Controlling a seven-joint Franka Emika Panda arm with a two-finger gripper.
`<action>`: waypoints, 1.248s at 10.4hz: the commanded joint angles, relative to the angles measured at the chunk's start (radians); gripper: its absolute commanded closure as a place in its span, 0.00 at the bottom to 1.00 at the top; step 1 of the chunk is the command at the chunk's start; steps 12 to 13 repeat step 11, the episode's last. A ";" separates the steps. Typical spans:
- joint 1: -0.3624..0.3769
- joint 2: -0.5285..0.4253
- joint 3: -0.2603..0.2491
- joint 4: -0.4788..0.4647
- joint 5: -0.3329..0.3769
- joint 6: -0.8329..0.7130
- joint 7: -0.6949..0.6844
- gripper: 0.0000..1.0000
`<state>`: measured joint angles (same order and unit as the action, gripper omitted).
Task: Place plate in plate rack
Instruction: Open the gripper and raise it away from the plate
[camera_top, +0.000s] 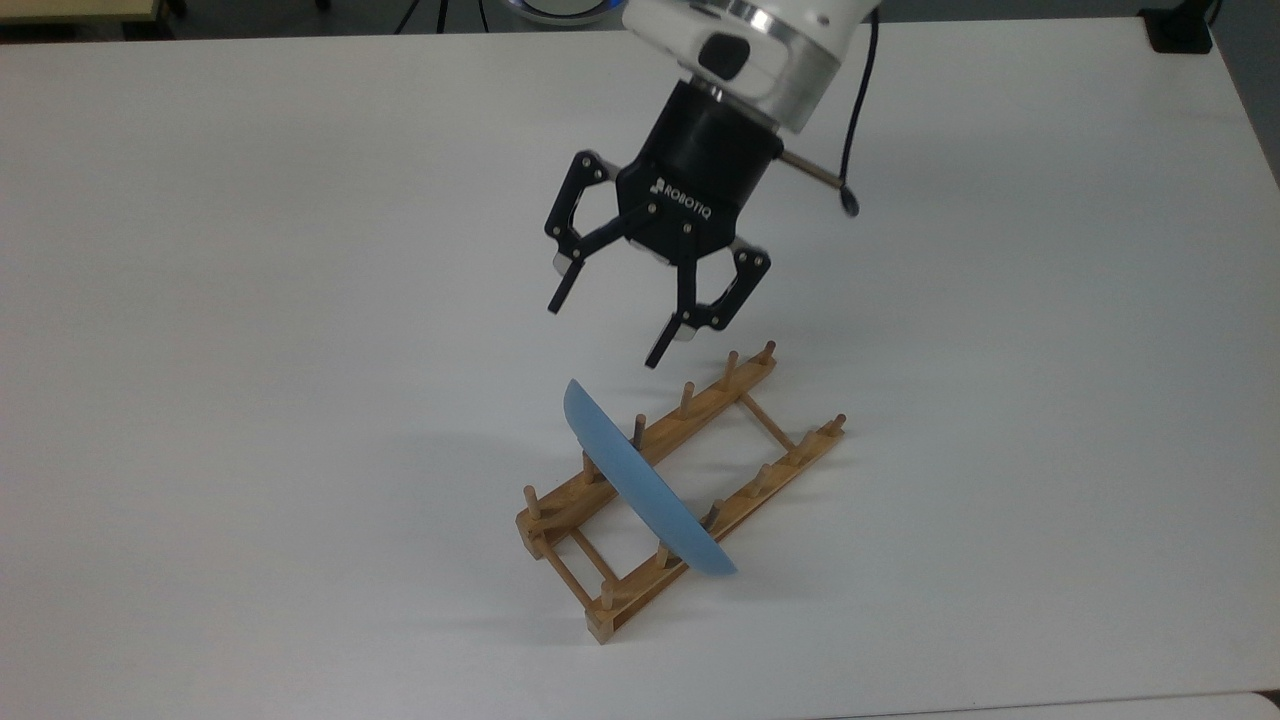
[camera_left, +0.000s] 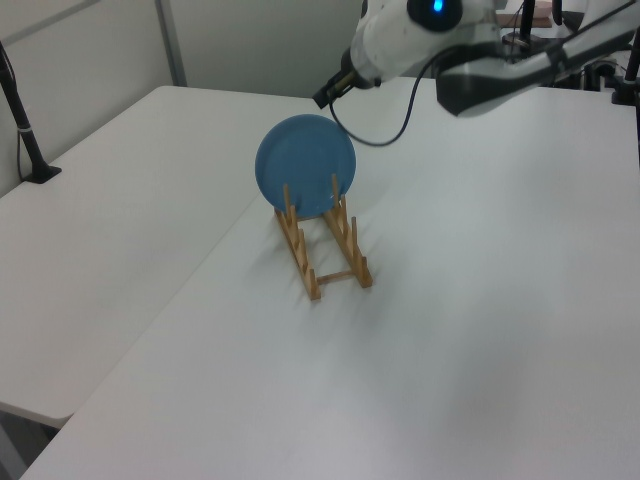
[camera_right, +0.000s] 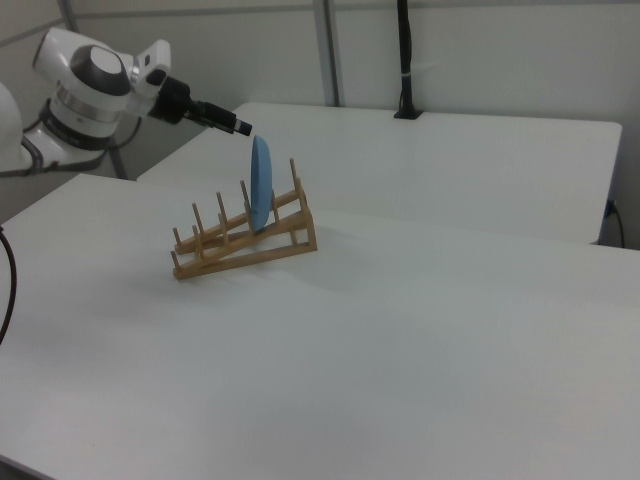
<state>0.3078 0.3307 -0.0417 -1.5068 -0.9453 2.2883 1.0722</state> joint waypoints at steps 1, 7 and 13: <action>-0.001 -0.082 -0.004 -0.033 0.376 -0.113 -0.288 0.20; -0.177 -0.211 -0.012 -0.062 0.870 -0.561 -0.914 0.00; -0.229 -0.297 -0.020 -0.141 0.939 -0.625 -0.963 0.00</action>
